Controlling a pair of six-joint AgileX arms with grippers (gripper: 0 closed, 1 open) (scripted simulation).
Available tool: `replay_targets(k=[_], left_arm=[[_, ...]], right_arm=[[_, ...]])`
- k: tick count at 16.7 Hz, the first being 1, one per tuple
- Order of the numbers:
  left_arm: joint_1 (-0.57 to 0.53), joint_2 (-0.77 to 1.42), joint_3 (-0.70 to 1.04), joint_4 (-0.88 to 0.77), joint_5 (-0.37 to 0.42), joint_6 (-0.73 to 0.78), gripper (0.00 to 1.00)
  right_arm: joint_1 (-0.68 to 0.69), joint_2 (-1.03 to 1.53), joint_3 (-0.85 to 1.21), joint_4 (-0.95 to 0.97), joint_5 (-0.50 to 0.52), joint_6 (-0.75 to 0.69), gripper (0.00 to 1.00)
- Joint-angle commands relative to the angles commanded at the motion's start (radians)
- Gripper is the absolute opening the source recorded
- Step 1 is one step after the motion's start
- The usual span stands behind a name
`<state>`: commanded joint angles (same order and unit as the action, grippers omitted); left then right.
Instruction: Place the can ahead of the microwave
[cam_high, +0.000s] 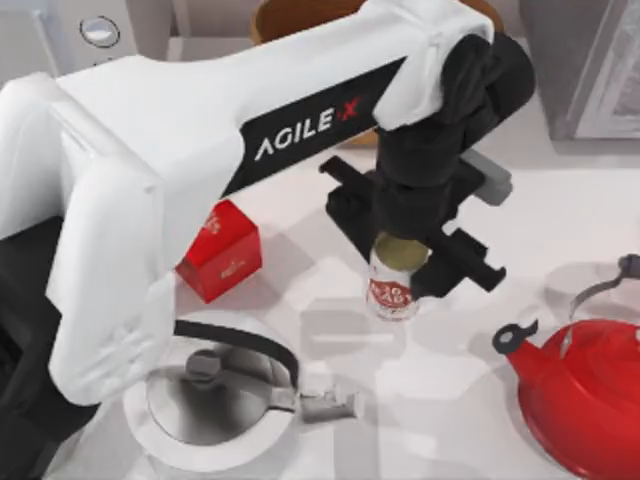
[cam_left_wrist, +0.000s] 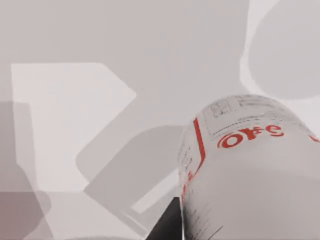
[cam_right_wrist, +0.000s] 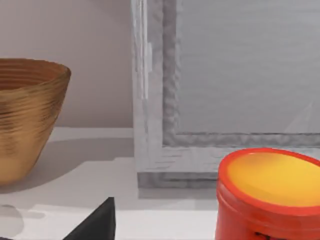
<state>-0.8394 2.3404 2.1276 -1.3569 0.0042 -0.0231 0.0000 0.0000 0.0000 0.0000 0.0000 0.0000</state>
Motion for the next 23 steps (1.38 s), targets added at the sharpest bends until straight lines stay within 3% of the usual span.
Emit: replay_targets(k=[4,7,14,20,23], left_arm=[[0.002,0.003,-0.003,0.003,-0.001,0.002,0.0],[0.062,-0.024,-0.003,0.032,-0.007,0.009,0.0],[0.389,-0.152,-0.048,0.125,-0.019,0.029,0.0],[0.71,-0.198,-0.221,0.117,-0.014,0.039,0.0],[0.808,-0.202,-0.285,0.097,-0.004,0.035,0.0]], right_arm=[[0.0,0.0,0.0,0.0,0.0,0.0,1.0],[0.0,0.0,0.0,0.0,0.0,0.0,1.0],[0.0,0.0,0.0,0.0,0.0,0.0,1.0],[0.0,0.0,0.0,0.0,0.0,0.0,1.0],[0.0,0.0,0.0,0.0,0.0,0.0,1.0]])
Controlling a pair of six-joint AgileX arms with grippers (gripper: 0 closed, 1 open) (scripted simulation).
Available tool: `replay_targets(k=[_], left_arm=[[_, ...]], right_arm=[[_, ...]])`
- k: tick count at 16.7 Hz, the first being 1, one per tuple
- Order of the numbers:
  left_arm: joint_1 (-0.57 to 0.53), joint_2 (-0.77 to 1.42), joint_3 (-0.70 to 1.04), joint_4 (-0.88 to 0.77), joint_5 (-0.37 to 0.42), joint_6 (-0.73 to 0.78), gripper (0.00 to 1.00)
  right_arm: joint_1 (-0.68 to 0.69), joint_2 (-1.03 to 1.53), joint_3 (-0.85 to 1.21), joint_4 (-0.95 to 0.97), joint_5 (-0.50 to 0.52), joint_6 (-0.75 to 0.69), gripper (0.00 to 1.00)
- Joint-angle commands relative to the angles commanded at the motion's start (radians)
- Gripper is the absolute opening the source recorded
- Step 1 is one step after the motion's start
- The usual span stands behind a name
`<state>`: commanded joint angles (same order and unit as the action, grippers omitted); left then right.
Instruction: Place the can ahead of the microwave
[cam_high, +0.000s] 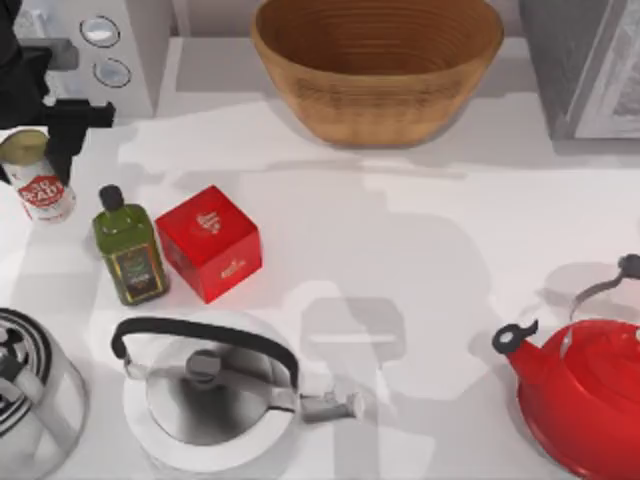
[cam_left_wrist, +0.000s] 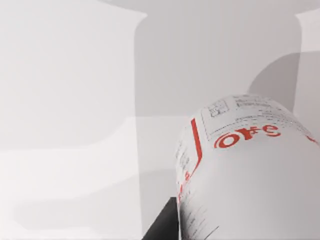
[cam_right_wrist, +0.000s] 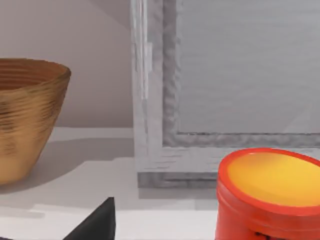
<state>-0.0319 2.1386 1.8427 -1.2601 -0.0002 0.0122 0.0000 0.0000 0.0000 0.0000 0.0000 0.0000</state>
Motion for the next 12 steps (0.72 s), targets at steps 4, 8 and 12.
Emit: replay_targets(k=[4,8,12], left_arm=[[0.014,-0.001,-0.011,-0.005,0.002,-0.001,0.0],[0.013,0.004,-0.028,0.015,0.001,0.0,0.0],[0.015,0.002,-0.038,0.025,0.002,-0.001,0.0]], right_arm=[[0.0,0.0,0.0,0.0,0.0,0.0,1.0],[0.0,0.0,0.0,0.0,0.0,0.0,1.0],[0.0,0.0,0.0,0.0,0.0,0.0,1.0]])
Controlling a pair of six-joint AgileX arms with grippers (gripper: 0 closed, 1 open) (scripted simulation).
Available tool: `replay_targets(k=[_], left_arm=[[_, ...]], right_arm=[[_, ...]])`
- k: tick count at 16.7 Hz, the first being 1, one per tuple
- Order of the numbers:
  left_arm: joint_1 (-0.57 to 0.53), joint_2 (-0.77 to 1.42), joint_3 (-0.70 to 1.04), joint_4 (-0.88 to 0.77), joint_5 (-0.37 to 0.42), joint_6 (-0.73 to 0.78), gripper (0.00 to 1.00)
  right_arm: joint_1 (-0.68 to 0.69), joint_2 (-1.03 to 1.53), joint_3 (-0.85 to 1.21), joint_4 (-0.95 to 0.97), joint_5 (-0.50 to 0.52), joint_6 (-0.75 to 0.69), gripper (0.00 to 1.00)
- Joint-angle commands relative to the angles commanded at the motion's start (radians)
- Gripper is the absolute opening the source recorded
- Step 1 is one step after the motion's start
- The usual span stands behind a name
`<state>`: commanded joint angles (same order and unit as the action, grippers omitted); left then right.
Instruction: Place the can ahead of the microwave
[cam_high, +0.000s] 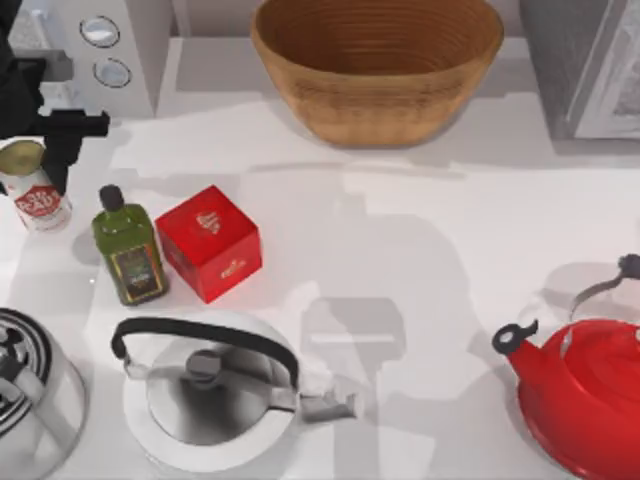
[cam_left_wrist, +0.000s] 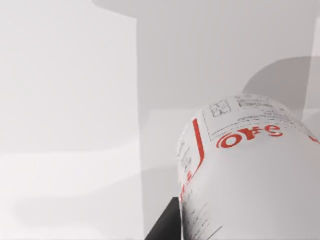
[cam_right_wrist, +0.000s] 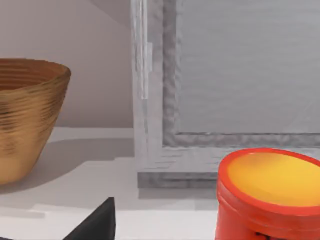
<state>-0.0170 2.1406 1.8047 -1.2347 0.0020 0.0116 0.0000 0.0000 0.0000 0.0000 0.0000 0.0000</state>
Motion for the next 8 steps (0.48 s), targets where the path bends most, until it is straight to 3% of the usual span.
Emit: replay_targets(k=[1,8], left_arm=[[0.0,0.0,0.0,0.0,0.0,0.0,0.0],[0.0,0.0,0.0,0.0,0.0,0.0,0.53]], right_arm=[[0.0,0.0,0.0,0.0,0.0,0.0,1.0],[0.0,0.0,0.0,0.0,0.0,0.0,1.0]])
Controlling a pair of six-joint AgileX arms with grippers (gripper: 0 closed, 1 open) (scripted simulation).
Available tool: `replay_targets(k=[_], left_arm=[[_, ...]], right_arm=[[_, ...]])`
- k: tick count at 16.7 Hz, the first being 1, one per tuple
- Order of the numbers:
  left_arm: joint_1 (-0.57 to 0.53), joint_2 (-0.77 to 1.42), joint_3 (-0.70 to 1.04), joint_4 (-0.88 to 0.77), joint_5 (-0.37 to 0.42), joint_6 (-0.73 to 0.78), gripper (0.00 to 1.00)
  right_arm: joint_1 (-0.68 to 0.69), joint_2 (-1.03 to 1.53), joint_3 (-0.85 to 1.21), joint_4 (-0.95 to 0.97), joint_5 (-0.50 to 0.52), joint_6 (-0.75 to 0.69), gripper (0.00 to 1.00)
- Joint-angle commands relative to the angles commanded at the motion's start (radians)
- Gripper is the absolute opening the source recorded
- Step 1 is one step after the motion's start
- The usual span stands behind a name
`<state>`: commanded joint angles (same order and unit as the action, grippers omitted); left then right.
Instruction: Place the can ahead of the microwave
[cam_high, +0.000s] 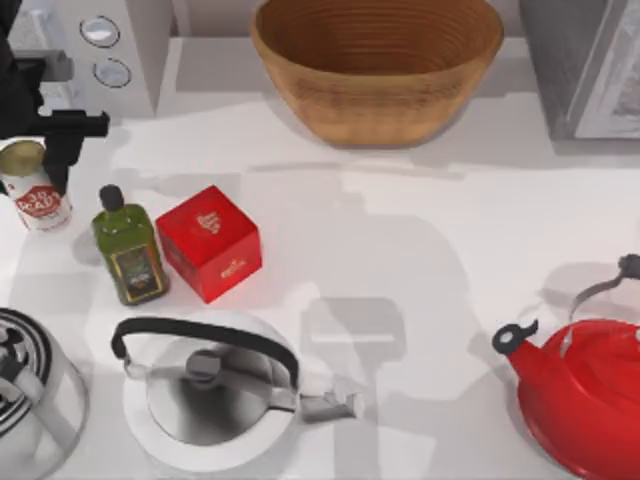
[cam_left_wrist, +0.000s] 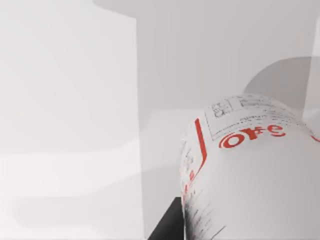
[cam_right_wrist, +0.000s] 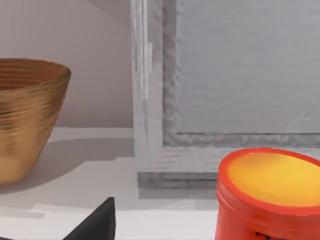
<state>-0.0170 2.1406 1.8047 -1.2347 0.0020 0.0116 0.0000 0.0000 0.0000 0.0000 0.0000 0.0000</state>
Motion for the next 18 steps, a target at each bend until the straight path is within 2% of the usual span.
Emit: replay_targets(k=[6,18], left_arm=[[0.0,0.0,0.0,0.0,0.0,0.0,0.98],[-0.001,0.002,0.04,-0.041,0.001,-0.001,1.0]], right_arm=[[0.0,0.0,0.0,0.0,0.0,0.0,1.0],[0.0,0.0,0.0,0.0,0.0,0.0,1.0]])
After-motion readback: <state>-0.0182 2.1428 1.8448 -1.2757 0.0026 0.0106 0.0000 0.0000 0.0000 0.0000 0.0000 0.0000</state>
